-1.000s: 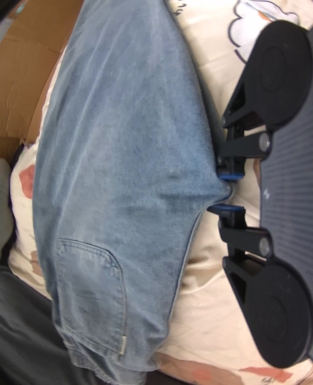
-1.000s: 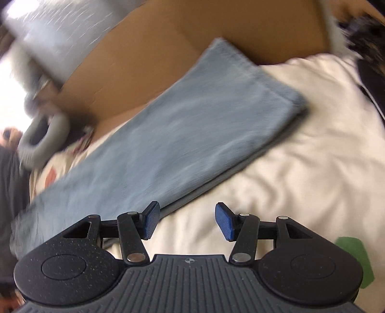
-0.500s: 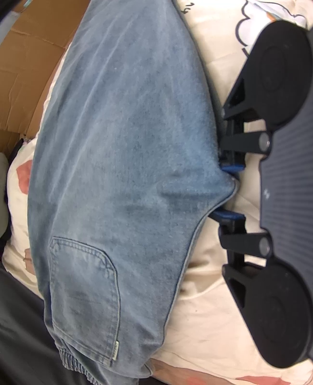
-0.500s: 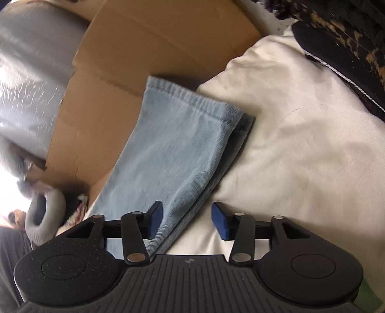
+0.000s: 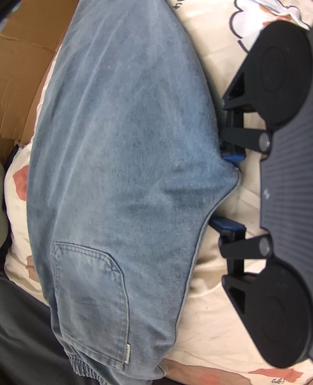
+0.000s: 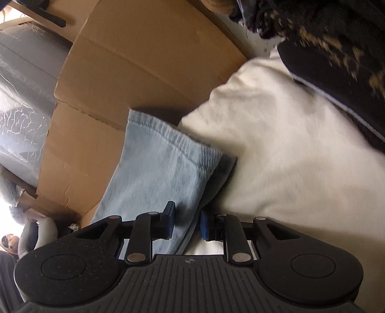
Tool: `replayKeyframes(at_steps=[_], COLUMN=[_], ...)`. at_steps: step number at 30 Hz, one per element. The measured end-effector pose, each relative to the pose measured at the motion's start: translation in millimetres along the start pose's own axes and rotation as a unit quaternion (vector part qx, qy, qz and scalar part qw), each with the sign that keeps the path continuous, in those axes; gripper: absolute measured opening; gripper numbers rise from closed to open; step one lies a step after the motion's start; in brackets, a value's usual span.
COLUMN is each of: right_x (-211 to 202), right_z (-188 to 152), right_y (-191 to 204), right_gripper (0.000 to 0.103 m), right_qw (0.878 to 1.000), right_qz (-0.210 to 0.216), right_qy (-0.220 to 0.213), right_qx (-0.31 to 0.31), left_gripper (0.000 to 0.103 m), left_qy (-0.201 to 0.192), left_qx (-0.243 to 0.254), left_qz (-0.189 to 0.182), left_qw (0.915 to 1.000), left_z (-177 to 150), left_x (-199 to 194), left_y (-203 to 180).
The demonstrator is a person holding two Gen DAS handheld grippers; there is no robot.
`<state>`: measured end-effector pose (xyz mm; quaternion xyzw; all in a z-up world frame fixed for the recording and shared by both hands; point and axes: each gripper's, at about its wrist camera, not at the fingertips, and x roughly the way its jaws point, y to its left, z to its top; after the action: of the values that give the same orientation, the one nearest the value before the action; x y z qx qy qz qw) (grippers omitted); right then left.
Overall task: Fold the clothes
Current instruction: 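Grasp the jeans leg hem with the right gripper while the left grasps the seat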
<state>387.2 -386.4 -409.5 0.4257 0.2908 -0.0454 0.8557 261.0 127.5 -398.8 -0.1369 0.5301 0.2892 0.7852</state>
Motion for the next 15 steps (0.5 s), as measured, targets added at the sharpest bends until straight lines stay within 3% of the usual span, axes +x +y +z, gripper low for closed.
replayKeyframes(at_steps=[6, 11, 15], right_x=[-2.6, 2.0, 10.1], right_z=[11.9, 13.5, 15.5], right_y=[1.2, 1.7, 1.3], right_gripper=[0.035, 0.043, 0.044], right_qw=[0.999, 0.999, 0.998], right_qz=[-0.014, -0.006, 0.0], right_qy=[-0.033, -0.034, -0.033], right_qx=[-0.019, -0.034, -0.044], left_gripper=[0.049, 0.049, 0.049], left_qy=[0.002, 0.002, 0.001], left_qx=[-0.001, -0.001, -0.001], left_qz=[0.0, 0.001, 0.002], left_qw=[1.0, 1.0, 1.0], left_z=[1.8, 1.6, 1.6], left_x=[0.5, -0.4, -0.5], left_y=[2.0, 2.6, 2.5])
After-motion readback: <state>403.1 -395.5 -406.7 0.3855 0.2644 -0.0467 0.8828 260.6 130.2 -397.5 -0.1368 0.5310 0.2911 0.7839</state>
